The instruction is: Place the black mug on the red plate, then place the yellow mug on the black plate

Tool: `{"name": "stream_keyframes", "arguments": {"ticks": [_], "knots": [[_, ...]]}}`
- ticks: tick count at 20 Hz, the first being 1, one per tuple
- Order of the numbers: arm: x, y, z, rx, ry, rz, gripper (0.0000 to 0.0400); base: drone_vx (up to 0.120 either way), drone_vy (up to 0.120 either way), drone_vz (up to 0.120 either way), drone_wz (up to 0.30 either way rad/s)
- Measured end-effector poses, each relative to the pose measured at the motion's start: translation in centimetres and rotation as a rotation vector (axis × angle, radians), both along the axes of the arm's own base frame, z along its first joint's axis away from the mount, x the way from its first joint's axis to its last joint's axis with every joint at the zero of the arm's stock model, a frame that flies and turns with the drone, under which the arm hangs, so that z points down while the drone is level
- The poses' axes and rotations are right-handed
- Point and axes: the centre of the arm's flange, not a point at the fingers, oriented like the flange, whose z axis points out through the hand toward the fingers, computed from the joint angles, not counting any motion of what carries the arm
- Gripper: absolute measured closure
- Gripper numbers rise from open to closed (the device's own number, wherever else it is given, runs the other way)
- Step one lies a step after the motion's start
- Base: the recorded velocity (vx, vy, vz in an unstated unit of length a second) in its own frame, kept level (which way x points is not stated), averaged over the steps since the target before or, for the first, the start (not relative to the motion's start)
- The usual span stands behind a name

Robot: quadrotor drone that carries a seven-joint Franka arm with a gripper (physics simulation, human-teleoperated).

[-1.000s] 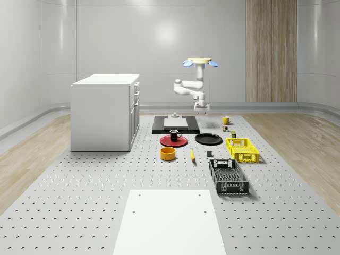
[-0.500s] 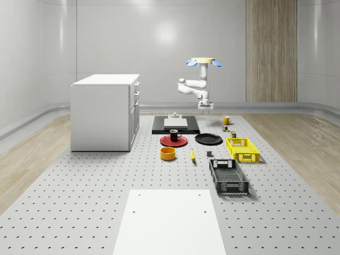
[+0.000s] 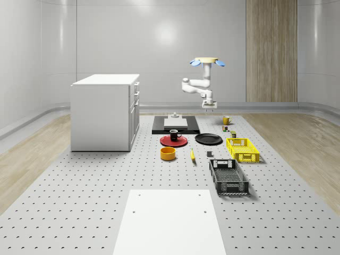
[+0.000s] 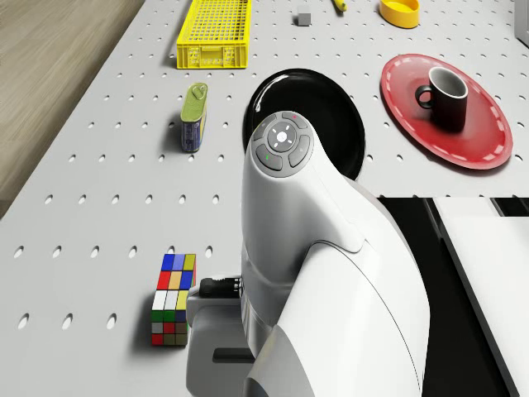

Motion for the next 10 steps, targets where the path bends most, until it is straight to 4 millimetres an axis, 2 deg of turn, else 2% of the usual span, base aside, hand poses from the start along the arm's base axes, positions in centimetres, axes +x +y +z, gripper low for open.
{"name": "stream_keyframes", "arguments": {"ticks": [3, 7, 10], "knots": [[0.00, 0.00, 0.00, 0.000, 0.000, 0.000, 0.0000, 0.000, 0.120, 0.000, 0.000], [0.00, 0.00, 0.00, 0.000, 0.000, 0.000, 0.0000, -0.100, 0.120, 0.000, 0.000], [0.00, 0.00, 0.00, 0.000, 0.000, 0.000, 0.0000, -0.013, 0.120, 0.000, 0.000]]}}
